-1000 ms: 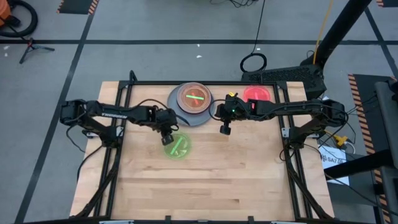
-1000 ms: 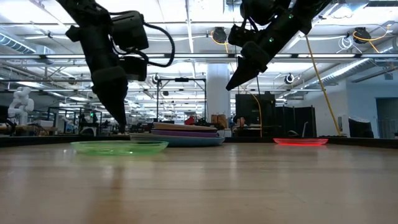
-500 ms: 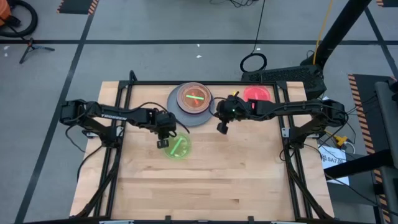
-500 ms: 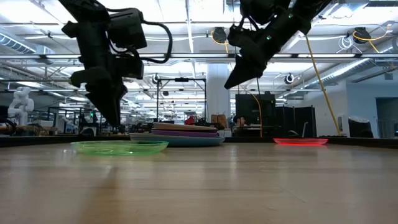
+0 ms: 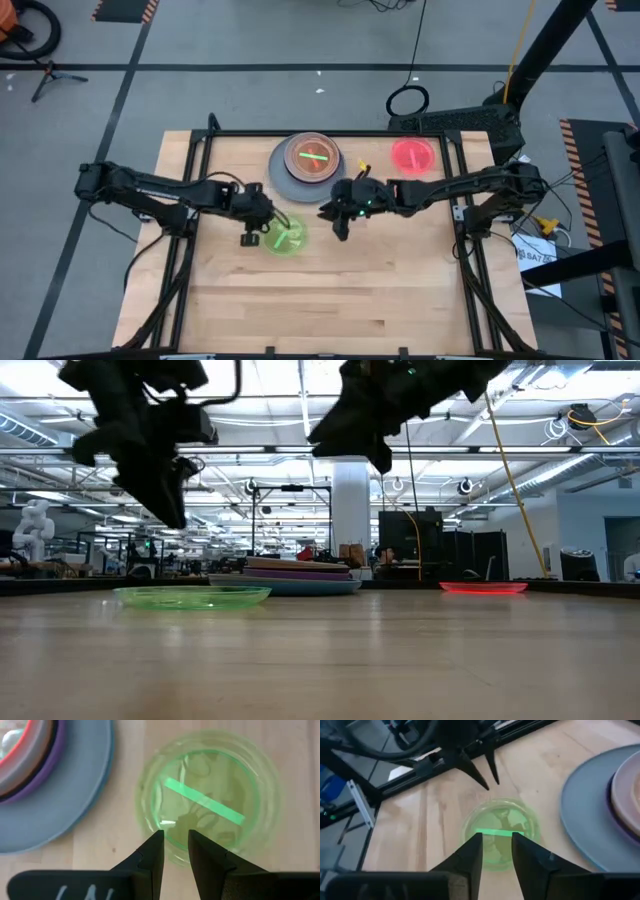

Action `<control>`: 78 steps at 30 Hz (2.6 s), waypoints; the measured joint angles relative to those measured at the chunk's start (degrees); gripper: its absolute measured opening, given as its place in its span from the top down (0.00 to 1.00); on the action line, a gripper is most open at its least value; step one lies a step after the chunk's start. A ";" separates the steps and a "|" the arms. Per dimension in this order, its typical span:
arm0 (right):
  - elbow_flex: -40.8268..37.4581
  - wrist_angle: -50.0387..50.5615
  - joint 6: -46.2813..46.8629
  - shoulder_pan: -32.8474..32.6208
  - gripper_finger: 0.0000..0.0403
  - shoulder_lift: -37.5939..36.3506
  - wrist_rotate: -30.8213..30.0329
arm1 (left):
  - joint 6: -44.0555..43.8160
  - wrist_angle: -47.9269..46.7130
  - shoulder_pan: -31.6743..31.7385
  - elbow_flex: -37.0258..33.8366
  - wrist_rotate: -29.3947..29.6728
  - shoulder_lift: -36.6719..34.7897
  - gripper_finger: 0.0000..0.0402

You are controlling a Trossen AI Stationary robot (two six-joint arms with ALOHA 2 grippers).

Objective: Stack plastic plates
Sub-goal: Stack the green plate on top of the other green plate

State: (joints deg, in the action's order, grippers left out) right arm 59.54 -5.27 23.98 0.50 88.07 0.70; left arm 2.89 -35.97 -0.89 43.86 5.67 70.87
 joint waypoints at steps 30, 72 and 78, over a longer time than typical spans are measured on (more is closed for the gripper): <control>30.48 33.08 28.05 -3.24 0.77 30.75 -10.99 | -14.75 6.98 -21.80 -10.54 8.08 -4.63 0.77; 30.46 21.37 27.83 -3.57 0.77 37.35 -12.69 | -19.58 6.01 -27.43 -10.49 15.54 -4.63 0.77; 30.46 21.35 27.51 -3.55 0.86 37.35 -12.69 | -19.62 6.01 -27.43 -10.49 15.55 -4.63 0.77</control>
State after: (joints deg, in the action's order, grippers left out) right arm 90.00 16.08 51.49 -3.05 125.43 -11.99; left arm -16.73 -29.95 -28.32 33.36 21.22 66.24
